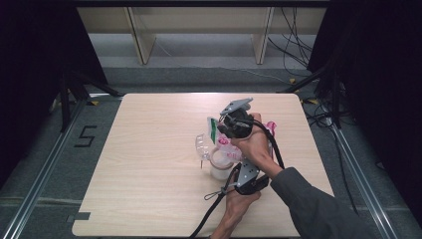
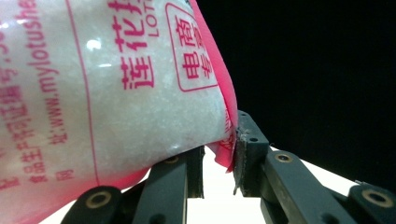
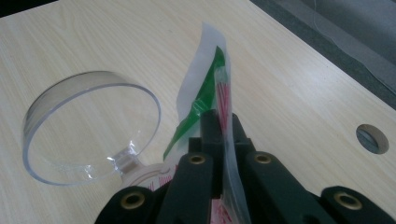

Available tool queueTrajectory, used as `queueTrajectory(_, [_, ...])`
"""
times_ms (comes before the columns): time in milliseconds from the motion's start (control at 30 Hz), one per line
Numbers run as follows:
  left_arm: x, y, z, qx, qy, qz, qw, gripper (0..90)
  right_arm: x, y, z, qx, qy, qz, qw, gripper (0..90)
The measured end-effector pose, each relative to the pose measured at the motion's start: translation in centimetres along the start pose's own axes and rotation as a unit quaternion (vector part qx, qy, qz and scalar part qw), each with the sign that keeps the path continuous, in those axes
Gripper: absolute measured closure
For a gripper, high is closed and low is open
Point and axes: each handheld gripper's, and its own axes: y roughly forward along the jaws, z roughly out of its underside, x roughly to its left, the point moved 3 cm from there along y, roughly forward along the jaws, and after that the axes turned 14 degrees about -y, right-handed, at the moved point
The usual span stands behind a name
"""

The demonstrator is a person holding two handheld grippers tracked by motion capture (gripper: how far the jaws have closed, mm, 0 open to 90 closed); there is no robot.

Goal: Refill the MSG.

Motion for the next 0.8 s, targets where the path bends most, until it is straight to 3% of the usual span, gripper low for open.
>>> queueTrajectory(233, [0.0, 0.02, -0.14, -0.002, -0.002, 0.0, 1.0, 75.7, 0.06, 0.11, -0.2, -0.004, 0.007, 0.007, 0.9999, 90.0])
queueTrajectory(367, [0.11, 0.05, -0.1, 0.0, -0.002, -0.001, 1.0, 75.8, -0.05, 0.1, -0.32, -0.006, -0.003, 0.004, 1.0, 90.0])
queueTrajectory(400, [0.1, 0.06, -0.12, -0.001, -0.003, -0.001, 1.0, 75.8, 0.07, 0.14, -0.34, -0.004, 0.004, 0.009, 0.9999, 90.0])
queueTrajectory(433, [0.12, 0.06, -0.13, -0.001, -0.003, -0.001, 1.0, 75.8, 0.04, 0.11, -0.35, -0.001, -0.006, 0.003, 1.0, 90.0])
queueTrajectory(533, [0.23, 0.01, -0.17, 0.0, 0.0, -0.004, 1.0, 75.9, 0.19, 0.06, -0.46, -0.003, 0.002, 0.004, 1.0, 90.0])
queueTrajectory(800, [0.12, 0.08, -0.13, -0.008, -0.013, 0.004, 0.9999, 75.9, 0.18, 0.44, -0.47, -0.003, -0.018, 0.0, 0.9998, 90.0])
